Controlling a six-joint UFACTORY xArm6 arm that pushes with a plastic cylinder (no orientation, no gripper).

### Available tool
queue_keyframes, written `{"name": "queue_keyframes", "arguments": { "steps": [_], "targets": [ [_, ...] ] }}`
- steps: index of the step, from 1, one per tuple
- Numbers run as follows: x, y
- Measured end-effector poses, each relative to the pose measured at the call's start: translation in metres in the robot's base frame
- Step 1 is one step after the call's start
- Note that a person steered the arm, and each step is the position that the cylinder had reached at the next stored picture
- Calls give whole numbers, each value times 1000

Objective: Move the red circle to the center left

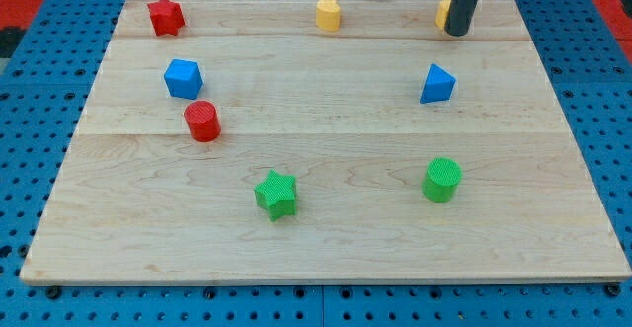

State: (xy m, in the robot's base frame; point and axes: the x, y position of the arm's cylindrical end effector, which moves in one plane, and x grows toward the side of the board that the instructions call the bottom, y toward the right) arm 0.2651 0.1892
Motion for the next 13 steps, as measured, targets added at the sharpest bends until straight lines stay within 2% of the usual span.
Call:
{"name": "queue_keyframes", "arguments": {
  "steps": [1,2,4,5,6,7,8,10,11,12,13],
  "targets": [
    [16,-2],
    [66,-17],
    [97,-146],
    [120,-156],
    [150,-195],
    [171,-261],
    [178,-310],
    [179,-366],
    [179,-367],
    [169,-336],
    [166,-354]
  ]
}}
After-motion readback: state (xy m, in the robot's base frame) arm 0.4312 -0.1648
